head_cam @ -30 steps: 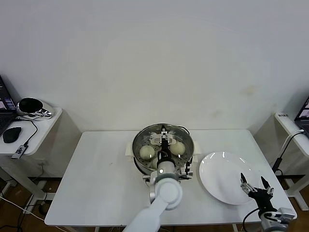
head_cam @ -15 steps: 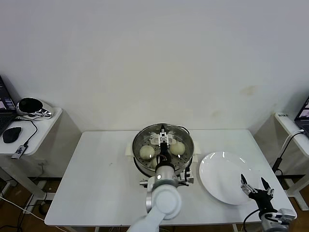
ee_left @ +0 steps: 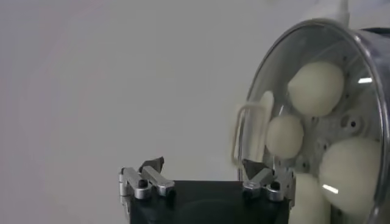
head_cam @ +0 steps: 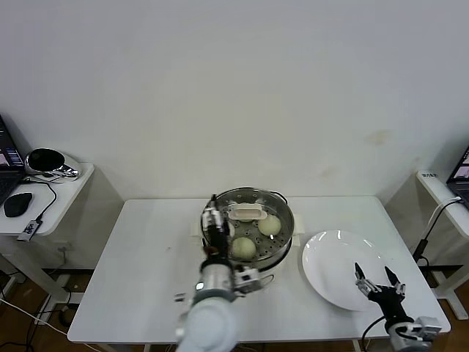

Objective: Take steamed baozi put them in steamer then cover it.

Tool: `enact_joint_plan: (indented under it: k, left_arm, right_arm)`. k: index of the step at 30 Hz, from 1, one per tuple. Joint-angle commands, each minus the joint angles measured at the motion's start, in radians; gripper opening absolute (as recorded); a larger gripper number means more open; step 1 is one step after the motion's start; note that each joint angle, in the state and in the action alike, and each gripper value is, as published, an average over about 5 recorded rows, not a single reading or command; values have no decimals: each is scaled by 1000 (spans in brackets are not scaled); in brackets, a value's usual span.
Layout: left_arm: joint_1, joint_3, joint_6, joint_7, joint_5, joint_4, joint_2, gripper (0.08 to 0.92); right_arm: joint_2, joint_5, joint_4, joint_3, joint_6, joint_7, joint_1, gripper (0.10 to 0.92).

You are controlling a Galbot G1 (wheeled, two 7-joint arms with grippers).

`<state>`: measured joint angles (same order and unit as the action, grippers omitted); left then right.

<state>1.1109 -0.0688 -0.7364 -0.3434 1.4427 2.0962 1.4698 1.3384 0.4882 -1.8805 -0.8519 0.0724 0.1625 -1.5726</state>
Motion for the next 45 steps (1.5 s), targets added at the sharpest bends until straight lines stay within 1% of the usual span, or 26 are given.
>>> enact_joint_plan:
  k: [1, 3, 5, 8, 11, 14, 16, 19, 24, 28, 36, 45]
  left_arm:
    - [350, 325, 414, 358, -844, 308, -101, 823]
    - [417, 410, 459, 371, -1022, 306, -74, 823]
    - [476, 496, 504, 363, -1167, 284, -48, 823]
    - [554, 583, 585, 353, -1295, 225, -29, 823]
    - [610, 610, 663, 361, -1339, 148, -18, 823]
    - [662, 610, 703, 355, -1354, 101, -1, 823]
    - [701, 601, 695, 347, -1355, 87, 11, 823]
    - [748, 592, 651, 329, -1346, 81, 25, 823]
    - [794, 601, 610, 308, -1330, 84, 31, 823]
    - [809, 614, 599, 303, -1331, 98, 40, 823]
    - [811, 606, 594, 291, -1333, 135, 54, 823]
    - [810, 608, 591, 287, -1347, 144, 52, 823]
  right_arm:
    - [15, -45, -7, 58, -72, 33, -28, 823]
    - [24, -95, -6, 72, -98, 42, -39, 823]
    - [30, -128, -17, 88, -105, 34, -50, 823]
    - [22, -149, -50, 118, -101, 30, -75, 823]
    - [7, -189, -78, 144, -109, 26, -101, 823]
    - [-6, -191, -92, 161, -106, 1, -121, 823]
    - [-13, -187, -96, 168, -99, -17, -133, 823]
    - [-18, -177, -94, 177, -87, -38, -144, 823]
    - [-26, -169, -87, 197, -95, -50, -160, 823]
    - [-25, -186, -76, 198, -107, -71, -158, 823]
    - [-25, -187, -124, 174, -40, -67, -168, 823]
    - [-21, -211, -141, 175, -27, -77, -189, 823]
